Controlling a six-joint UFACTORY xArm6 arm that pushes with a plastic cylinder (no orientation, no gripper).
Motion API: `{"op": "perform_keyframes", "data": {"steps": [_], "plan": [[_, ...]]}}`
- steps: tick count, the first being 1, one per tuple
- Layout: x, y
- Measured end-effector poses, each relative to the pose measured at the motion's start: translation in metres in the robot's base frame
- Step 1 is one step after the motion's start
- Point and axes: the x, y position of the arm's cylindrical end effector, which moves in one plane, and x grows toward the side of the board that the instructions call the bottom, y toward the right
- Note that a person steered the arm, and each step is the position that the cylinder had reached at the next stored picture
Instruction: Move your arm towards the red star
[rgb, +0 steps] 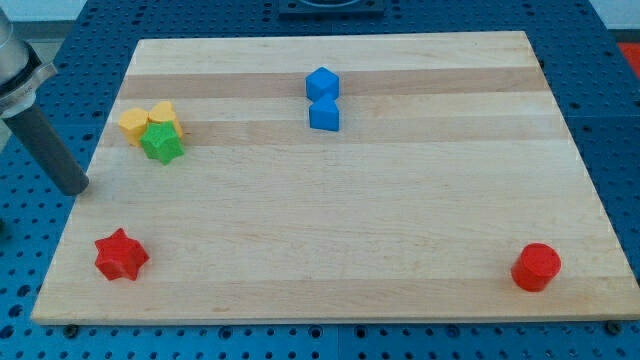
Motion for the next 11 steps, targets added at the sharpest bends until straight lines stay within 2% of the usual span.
{"op": "perform_keyframes", "data": {"steps": [3, 4, 6, 9, 11], "plan": [[0.006, -0.001], [0.029, 0.000], [0.047, 0.000], [0.041, 0.000], [0.060, 0.012]]}}
